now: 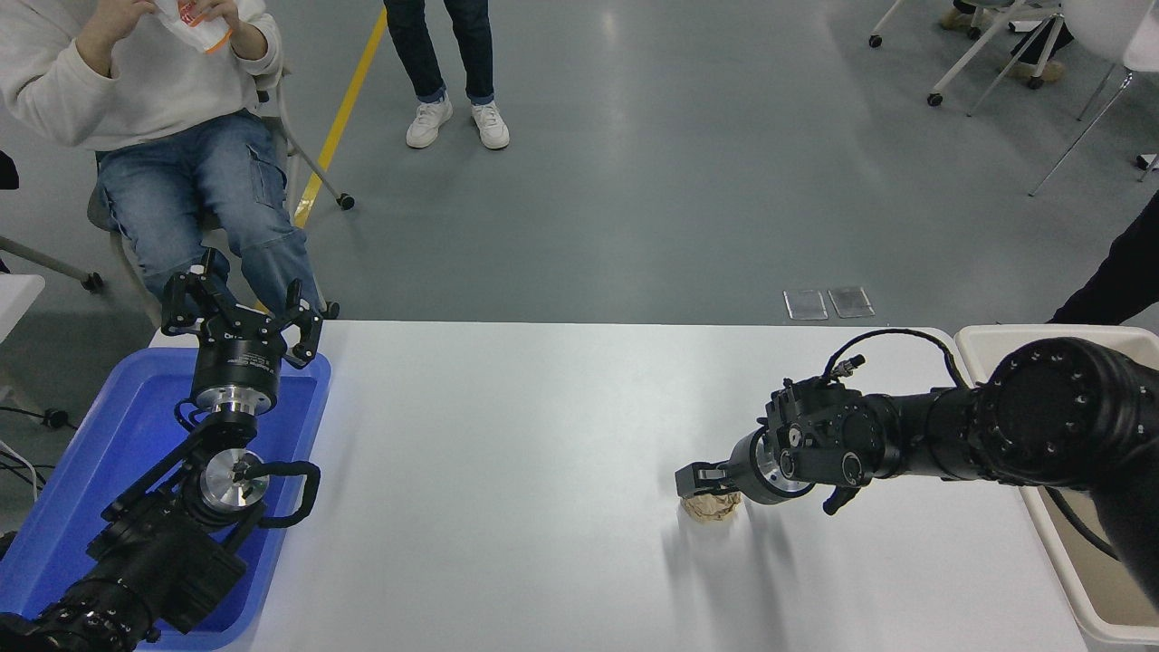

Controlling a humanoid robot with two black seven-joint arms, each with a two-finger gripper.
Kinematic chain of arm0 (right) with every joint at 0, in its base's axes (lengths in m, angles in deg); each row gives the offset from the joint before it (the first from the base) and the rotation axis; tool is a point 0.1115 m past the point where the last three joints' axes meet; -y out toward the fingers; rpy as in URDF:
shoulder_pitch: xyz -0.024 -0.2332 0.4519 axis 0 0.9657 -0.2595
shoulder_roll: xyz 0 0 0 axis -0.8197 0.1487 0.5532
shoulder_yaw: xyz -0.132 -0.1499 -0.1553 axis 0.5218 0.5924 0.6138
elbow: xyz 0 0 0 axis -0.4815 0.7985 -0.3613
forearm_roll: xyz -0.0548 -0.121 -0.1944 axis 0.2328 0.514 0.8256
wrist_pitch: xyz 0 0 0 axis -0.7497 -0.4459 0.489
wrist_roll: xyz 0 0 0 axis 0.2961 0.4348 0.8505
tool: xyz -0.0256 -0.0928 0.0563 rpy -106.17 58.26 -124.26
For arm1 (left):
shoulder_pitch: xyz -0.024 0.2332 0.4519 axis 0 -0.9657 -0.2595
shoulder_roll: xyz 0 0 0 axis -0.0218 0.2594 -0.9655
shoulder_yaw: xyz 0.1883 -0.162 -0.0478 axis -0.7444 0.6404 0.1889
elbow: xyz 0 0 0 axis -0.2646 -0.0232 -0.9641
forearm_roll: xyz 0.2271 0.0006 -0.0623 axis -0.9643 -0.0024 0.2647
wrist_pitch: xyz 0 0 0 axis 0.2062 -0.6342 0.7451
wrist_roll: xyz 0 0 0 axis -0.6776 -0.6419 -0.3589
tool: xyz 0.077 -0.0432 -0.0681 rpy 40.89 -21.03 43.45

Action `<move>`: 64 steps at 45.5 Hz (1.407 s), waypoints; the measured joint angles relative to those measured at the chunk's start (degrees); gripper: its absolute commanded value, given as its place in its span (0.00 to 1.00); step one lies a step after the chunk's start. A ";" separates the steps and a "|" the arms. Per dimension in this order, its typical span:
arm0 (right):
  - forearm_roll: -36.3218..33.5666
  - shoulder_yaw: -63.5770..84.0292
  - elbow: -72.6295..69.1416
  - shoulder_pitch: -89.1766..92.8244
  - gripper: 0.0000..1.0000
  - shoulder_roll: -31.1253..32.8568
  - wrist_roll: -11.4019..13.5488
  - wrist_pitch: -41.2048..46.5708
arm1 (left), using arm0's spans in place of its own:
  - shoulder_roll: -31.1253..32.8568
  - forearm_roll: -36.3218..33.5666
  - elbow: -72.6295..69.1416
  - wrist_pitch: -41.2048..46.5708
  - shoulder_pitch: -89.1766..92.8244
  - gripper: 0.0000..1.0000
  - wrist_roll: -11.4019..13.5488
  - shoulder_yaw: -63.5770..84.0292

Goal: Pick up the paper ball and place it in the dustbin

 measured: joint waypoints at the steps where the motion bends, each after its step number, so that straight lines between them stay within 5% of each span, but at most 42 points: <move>1: -0.10 0.00 -0.02 0.02 0.35 0.00 -0.04 0.00 | 0.00 0.00 0.00 0.00 0.00 0.99 0.00 0.00; 7: -0.27 0.02 -0.07 0.04 0.00 0.00 -0.18 0.13 | 0.02 0.00 0.00 0.00 0.01 0.99 0.00 0.00; 20: -0.32 2.16 -4.52 -5.34 0.00 0.90 -0.84 2.33 | 0.02 0.00 0.00 0.00 0.03 0.99 0.00 0.00; 45: 0.66 14.47 -30.21 -53.13 0.00 18.67 -2.01 19.41 | -0.06 0.00 -0.01 0.00 -0.09 0.99 -0.08 0.06; 64: 0.92 18.64 -33.07 -66.51 0.00 20.26 -1.86 27.22 | -0.12 0.00 -0.01 0.00 -0.10 0.99 -0.08 0.08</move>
